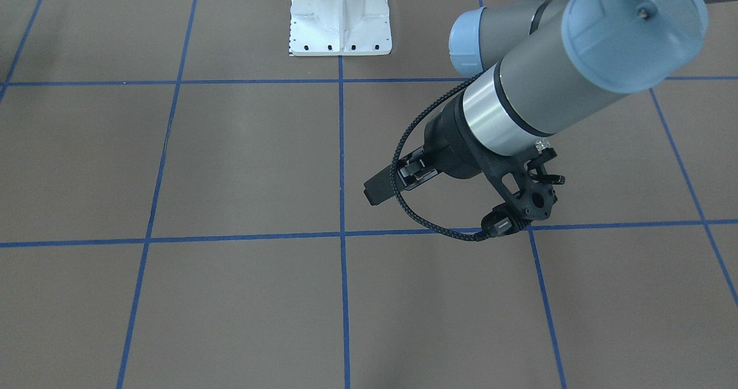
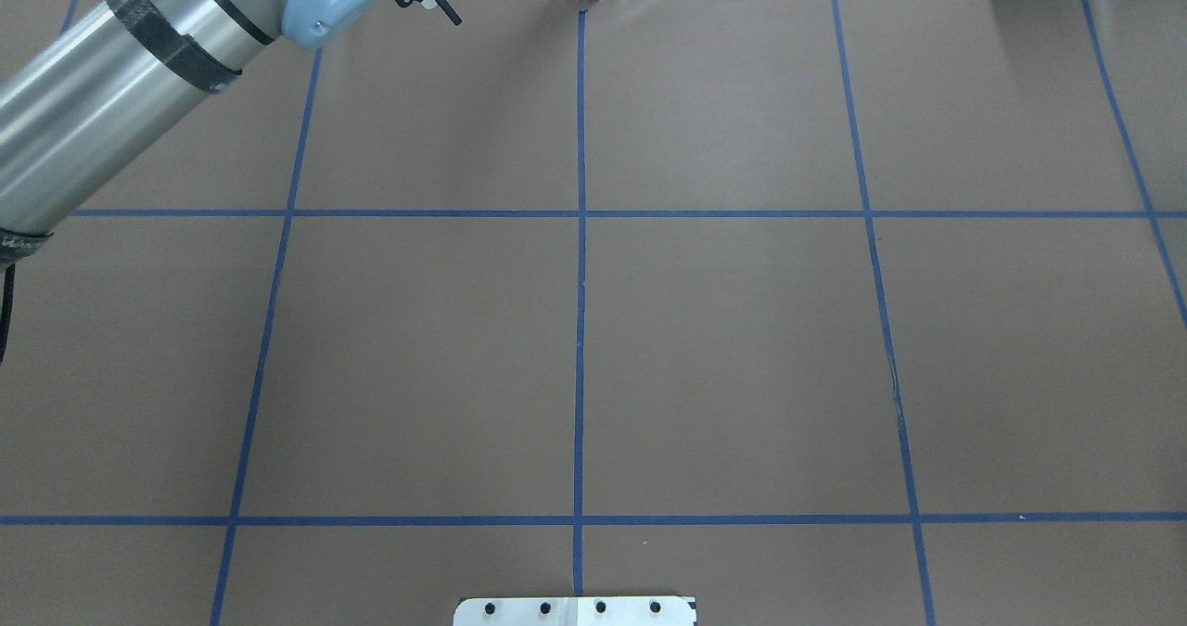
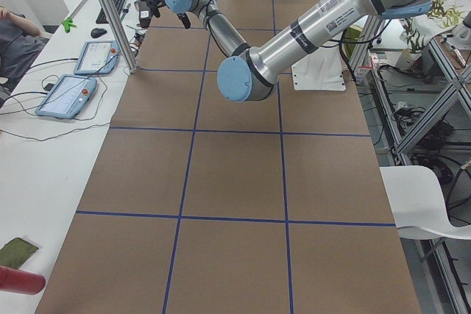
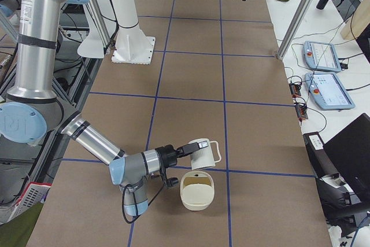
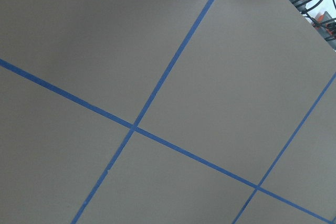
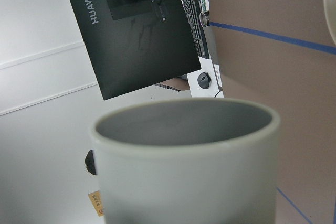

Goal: Left arm hands cup to right arm to dump lemon

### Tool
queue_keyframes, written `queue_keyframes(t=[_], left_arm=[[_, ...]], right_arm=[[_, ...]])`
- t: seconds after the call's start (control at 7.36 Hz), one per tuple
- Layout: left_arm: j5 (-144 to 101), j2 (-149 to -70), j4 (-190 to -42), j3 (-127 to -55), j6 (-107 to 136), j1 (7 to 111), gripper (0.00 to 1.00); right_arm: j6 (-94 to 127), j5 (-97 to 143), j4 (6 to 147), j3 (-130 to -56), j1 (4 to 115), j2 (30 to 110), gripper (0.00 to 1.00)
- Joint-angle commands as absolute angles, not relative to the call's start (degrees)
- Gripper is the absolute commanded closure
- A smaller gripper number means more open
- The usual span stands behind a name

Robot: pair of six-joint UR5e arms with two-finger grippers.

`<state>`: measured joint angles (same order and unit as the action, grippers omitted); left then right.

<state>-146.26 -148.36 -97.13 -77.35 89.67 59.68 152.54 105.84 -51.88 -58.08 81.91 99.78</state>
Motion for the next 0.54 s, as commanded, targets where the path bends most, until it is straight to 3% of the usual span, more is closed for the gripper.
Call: queue_keyframes(t=[0.0, 0.41], left_arm=[[-146.3, -148.4, -97.1, -77.3, 89.6, 59.7, 0.0], [-145.1, -148.4, -97.1, -77.4, 89.5, 59.5, 0.0]], right_arm=[[159.1, 104.0, -53.1, -57.8, 81.9, 99.8, 1.0], [165.0, 103.6, -54.4, -57.7, 81.9, 100.1, 1.0]])
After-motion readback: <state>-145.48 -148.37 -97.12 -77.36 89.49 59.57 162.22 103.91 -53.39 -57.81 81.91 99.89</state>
